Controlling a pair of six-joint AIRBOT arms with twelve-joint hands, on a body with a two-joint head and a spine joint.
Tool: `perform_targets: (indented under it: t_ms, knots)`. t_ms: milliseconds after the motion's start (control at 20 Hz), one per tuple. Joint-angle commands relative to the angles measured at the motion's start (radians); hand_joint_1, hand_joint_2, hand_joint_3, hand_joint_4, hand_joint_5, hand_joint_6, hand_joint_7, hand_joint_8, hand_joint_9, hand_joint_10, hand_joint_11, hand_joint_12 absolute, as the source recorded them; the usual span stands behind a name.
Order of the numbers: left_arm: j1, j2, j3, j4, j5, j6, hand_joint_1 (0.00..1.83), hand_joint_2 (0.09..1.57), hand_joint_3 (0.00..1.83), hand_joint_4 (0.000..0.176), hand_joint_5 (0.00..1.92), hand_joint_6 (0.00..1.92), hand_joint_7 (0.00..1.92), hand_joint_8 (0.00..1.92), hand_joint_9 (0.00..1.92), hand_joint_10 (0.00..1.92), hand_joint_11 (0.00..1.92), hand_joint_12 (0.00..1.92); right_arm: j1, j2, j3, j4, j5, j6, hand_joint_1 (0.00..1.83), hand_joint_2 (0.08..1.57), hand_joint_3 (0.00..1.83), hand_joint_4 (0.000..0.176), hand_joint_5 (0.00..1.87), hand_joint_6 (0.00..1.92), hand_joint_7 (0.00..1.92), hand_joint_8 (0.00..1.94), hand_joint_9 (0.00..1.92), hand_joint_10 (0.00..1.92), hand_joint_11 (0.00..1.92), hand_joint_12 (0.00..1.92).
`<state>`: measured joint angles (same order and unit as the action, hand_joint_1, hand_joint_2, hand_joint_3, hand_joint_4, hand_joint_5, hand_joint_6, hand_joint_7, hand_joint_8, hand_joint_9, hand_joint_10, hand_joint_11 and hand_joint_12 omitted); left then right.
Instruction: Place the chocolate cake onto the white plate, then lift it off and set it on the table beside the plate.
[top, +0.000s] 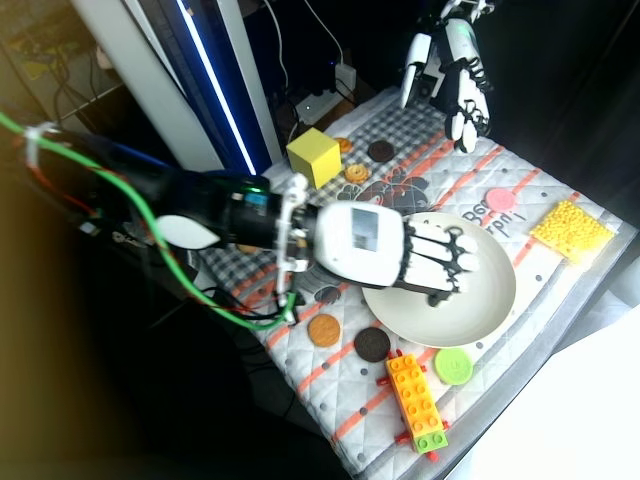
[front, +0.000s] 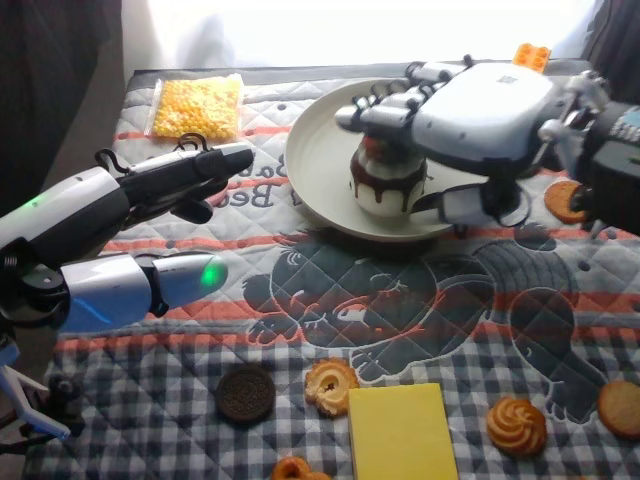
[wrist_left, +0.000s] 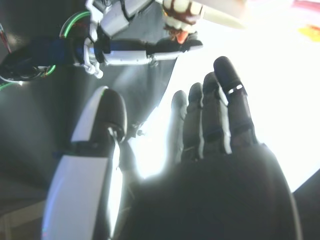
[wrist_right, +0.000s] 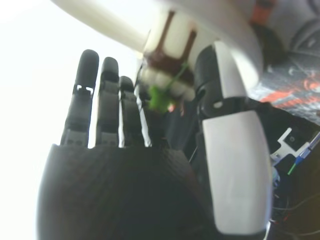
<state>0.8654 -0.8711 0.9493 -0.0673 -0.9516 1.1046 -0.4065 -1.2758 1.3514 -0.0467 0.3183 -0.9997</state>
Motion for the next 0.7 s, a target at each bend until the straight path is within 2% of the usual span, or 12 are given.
perform_targets:
  t_ms: [0, 50, 100, 150, 200, 250, 300, 350, 450, 550, 600, 650]
  knots:
    - [-0.004, -0.004, 0.003, -0.006, -0.120, -0.010, 0.80, 1.30, 0.00, 0.031, 0.17, 0.00, 0.14, 0.00, 0.15, 0.01, 0.00, 0.78, 0.017, 0.005, 0.010, 0.013, 0.097, -0.005, 1.02, 1.12, 0.00, 0.000, 0.17, 0.03, 0.26, 0.03, 0.29, 0.13, 0.00, 1.22]
    - [-0.004, -0.005, 0.004, -0.006, -0.119, -0.011, 0.83, 1.30, 0.00, 0.024, 0.17, 0.00, 0.14, 0.00, 0.14, 0.01, 0.00, 0.69, 0.017, 0.004, 0.011, 0.015, 0.097, -0.005, 1.08, 1.13, 0.00, 0.000, 0.37, 0.07, 0.53, 0.06, 0.53, 0.29, 0.13, 1.42]
    - [-0.004, -0.006, 0.006, -0.006, -0.118, -0.013, 0.84, 1.30, 0.00, 0.018, 0.17, 0.00, 0.14, 0.00, 0.14, 0.00, 0.00, 0.65, 0.017, 0.005, 0.012, 0.018, 0.096, -0.005, 1.12, 1.15, 0.00, 0.000, 0.56, 0.16, 0.75, 0.15, 0.63, 0.66, 0.31, 1.55]
    - [-0.004, -0.008, 0.007, -0.007, -0.118, -0.014, 0.83, 1.31, 0.00, 0.006, 0.16, 0.00, 0.13, 0.00, 0.14, 0.00, 0.00, 0.65, 0.017, 0.005, 0.010, 0.019, 0.097, -0.005, 1.18, 1.18, 0.01, 0.000, 0.71, 1.02, 0.88, 1.02, 0.82, 1.10, 0.62, 1.68]
    - [-0.004, -0.009, 0.010, -0.015, -0.119, -0.014, 0.77, 1.33, 0.00, 0.009, 0.15, 0.00, 0.12, 0.00, 0.14, 0.00, 0.00, 0.68, 0.021, 0.005, 0.008, 0.019, 0.098, -0.005, 1.16, 1.23, 0.00, 0.000, 0.72, 1.26, 0.79, 1.36, 0.73, 1.37, 0.61, 1.82]
    - [-0.003, -0.011, 0.012, -0.019, -0.119, -0.015, 0.78, 1.34, 0.00, 0.013, 0.13, 0.01, 0.12, 0.00, 0.16, 0.01, 0.00, 0.81, 0.027, 0.005, 0.002, 0.019, 0.104, -0.005, 1.17, 1.26, 0.00, 0.000, 0.70, 1.26, 0.73, 1.59, 0.74, 1.68, 0.75, 1.90]
    - [-0.002, -0.011, 0.012, -0.022, -0.119, -0.015, 0.78, 1.34, 0.00, 0.017, 0.14, 0.01, 0.13, 0.00, 0.19, 0.02, 0.00, 0.97, 0.036, 0.005, -0.004, 0.019, 0.111, -0.005, 1.18, 1.28, 0.00, 0.000, 0.66, 1.28, 0.74, 1.63, 0.70, 1.75, 0.75, 1.92]
    - [0.001, -0.011, 0.013, -0.026, -0.120, -0.015, 0.75, 1.35, 0.00, 0.017, 0.13, 0.00, 0.12, 0.00, 0.19, 0.02, 0.00, 1.00, 0.049, 0.006, -0.013, 0.019, 0.127, -0.005, 1.18, 1.27, 0.00, 0.000, 0.64, 1.32, 0.76, 1.58, 0.67, 1.71, 0.69, 1.92]
    - [0.003, -0.011, 0.012, -0.028, -0.121, -0.015, 0.72, 1.35, 0.00, 0.000, 0.11, 0.00, 0.09, 0.00, 0.15, 0.00, 0.00, 0.88, 0.057, 0.035, -0.047, 0.019, 0.189, -0.003, 1.15, 1.29, 0.00, 0.000, 0.62, 1.40, 0.72, 1.58, 0.62, 1.65, 0.60, 1.92]
    - [0.005, -0.009, 0.011, -0.032, -0.121, -0.016, 0.72, 1.35, 0.00, 0.000, 0.14, 0.01, 0.08, 0.00, 0.12, 0.00, 0.00, 0.80, 0.057, 0.088, -0.099, 0.018, 0.258, -0.003, 1.17, 1.28, 0.00, 0.000, 0.67, 1.29, 0.71, 1.66, 0.67, 1.80, 0.69, 1.92]
    - [0.008, -0.008, 0.010, -0.035, -0.124, -0.016, 0.69, 1.35, 0.00, 0.005, 0.14, 0.01, 0.08, 0.00, 0.10, 0.00, 0.00, 0.73, 0.057, 0.113, -0.127, 0.016, 0.287, -0.003, 1.16, 1.28, 0.00, 0.000, 0.67, 1.33, 0.72, 1.61, 0.66, 1.71, 0.65, 1.92]
    - [0.010, -0.006, 0.008, -0.038, -0.127, -0.016, 0.72, 1.35, 0.00, 0.014, 0.15, 0.01, 0.08, 0.00, 0.12, 0.01, 0.00, 0.81, 0.053, 0.150, -0.159, 0.009, 0.315, -0.002, 1.27, 1.28, 0.00, 0.000, 0.70, 1.45, 0.67, 1.48, 0.57, 1.67, 0.43, 1.89]
